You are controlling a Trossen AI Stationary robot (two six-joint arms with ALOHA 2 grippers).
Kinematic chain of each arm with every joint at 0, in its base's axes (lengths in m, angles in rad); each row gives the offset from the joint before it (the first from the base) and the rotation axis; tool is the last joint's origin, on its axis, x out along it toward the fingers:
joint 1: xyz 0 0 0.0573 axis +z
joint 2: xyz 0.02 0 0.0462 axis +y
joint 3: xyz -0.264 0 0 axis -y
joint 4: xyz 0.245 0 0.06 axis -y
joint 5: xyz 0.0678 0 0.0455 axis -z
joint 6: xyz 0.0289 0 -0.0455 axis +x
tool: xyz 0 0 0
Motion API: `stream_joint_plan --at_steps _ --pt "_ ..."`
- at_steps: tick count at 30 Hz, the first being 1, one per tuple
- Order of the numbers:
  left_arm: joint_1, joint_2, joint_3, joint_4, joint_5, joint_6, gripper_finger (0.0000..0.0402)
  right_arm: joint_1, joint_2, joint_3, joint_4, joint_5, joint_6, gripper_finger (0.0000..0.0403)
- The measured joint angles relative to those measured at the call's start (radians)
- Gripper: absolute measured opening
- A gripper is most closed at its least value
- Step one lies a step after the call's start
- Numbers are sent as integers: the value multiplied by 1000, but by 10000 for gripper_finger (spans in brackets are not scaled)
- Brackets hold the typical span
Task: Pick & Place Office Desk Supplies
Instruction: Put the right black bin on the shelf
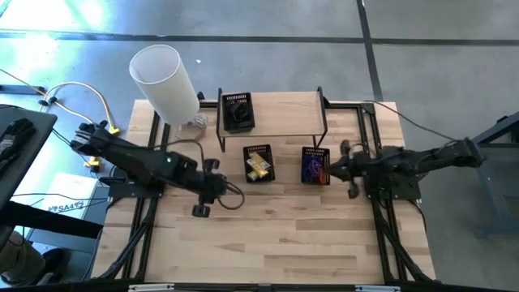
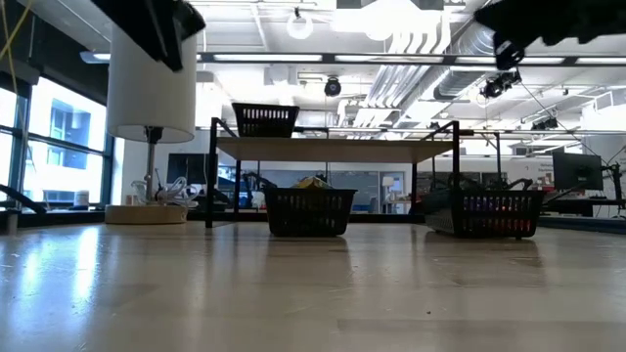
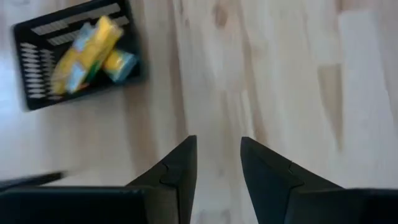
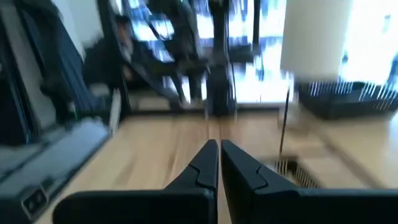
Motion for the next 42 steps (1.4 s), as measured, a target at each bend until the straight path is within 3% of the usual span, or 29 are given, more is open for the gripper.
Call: stream_joint_plan --at_steps 9,16,25,30,36,42 --pt "-78 28 -190 367 -18 -10 117 81 502 235 -90 38 83 6" --pt "-112 36 -226 482 -19 -29 117 120 712 264 -44 75 77 3" --pt "-135 76 -228 497 -20 -40 117 119 786 264 -38 164 148 29" --pt "-134 116 -228 505 -22 -29 117 119 789 265 -73 227 208 98" --pt "-131 164 -228 506 -22 -34 117 119 765 265 -286 280 204 197" --pt "-131 182 -227 518 -22 -21 117 119 774 265 -446 320 204 246"
